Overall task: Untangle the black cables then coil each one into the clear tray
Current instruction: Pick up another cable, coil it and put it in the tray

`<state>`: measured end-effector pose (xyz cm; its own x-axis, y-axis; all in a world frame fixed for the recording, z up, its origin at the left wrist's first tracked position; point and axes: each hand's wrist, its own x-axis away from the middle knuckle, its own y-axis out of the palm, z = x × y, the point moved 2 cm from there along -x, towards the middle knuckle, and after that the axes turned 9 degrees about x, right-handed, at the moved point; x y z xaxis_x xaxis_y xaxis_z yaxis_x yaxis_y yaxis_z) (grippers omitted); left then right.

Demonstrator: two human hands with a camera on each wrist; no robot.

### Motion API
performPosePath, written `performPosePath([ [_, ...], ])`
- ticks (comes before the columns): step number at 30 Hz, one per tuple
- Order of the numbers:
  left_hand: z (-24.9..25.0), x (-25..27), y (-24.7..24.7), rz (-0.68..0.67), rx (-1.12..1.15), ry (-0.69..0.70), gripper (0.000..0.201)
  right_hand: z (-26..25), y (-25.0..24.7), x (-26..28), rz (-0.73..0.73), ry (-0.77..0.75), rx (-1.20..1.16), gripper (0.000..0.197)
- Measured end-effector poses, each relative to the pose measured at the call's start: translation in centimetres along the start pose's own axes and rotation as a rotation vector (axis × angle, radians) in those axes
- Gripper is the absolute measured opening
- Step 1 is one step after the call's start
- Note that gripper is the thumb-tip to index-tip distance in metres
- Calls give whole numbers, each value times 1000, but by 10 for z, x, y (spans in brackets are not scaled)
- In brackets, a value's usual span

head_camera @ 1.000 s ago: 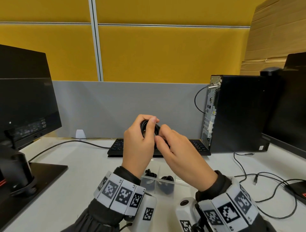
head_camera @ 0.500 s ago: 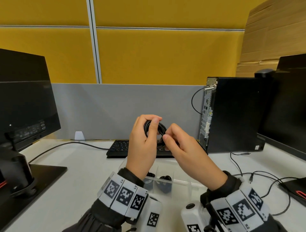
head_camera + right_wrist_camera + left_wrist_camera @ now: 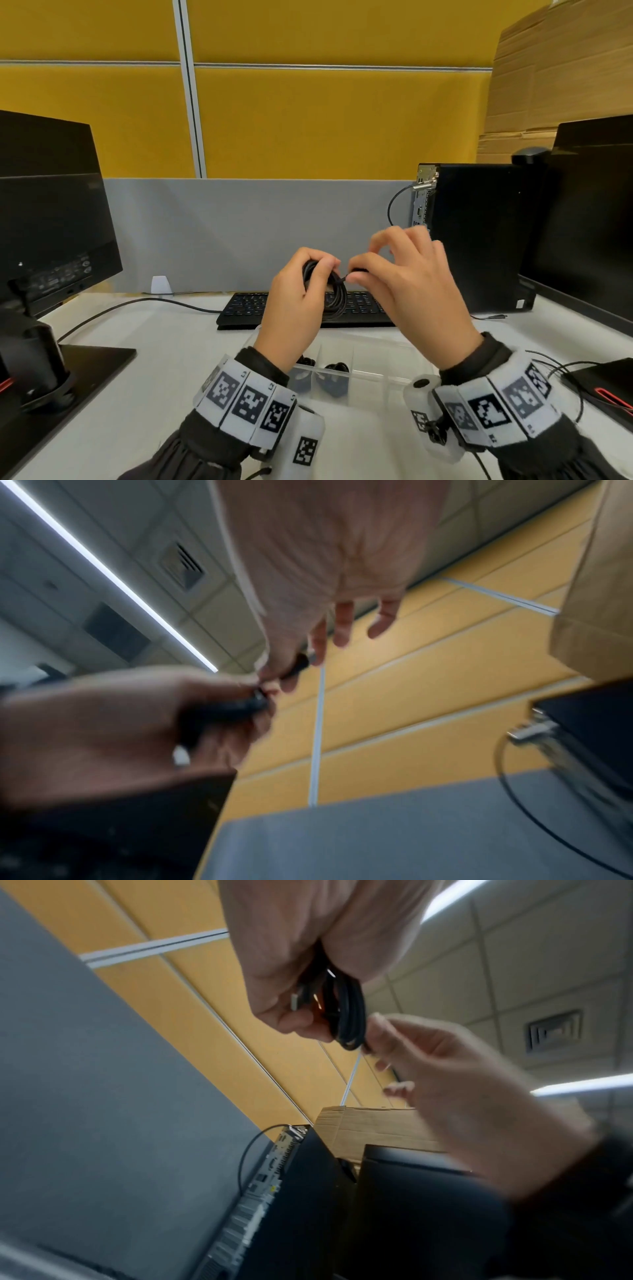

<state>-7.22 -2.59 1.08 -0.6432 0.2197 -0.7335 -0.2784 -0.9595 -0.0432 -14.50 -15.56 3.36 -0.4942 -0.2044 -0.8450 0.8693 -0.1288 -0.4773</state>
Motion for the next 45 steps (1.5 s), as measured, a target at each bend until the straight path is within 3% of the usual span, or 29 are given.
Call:
performPosePath([
  [5,0,5,1,60,142,-120,19,-2,24,12,-35,6,-145,48],
  [9,-4,7,-2,61,217,-187,19,-13,30,10,-87,-3,-195,31],
  [12,-4,5,-1,82,254,-189,19,-21,30,12,-196,71,-291,33],
  [16,-5,6,0,153,242,-76,19,-26,24,13,-412,300,-731,17],
  [20,-4,11,1,179,234,37,19,-22,23,9,-646,501,-1275,22],
  [22,-2,11,3,161,237,63,18,-23,24,10,-714,517,-1399,23],
  [24,-3,11,5,129,250,45,19,-23,27,9,-653,515,-1340,19],
  [27,-4,9,3,40,197,-43,24,-17,28,7,-485,449,-987,16],
  [32,-7,1,-5,-100,223,-244,25,-5,22,3,-358,158,-399,20],
  [35,-9,6,2,-47,297,-339,26,-11,23,4,-230,160,-373,16],
  [38,-7,10,10,4,406,-398,24,-22,17,7,-1,199,-275,13],
  [41,-6,11,13,11,540,-429,25,-29,18,12,184,76,-103,20],
  [45,-9,10,10,1,628,-434,20,-32,24,17,154,-90,-135,10],
])
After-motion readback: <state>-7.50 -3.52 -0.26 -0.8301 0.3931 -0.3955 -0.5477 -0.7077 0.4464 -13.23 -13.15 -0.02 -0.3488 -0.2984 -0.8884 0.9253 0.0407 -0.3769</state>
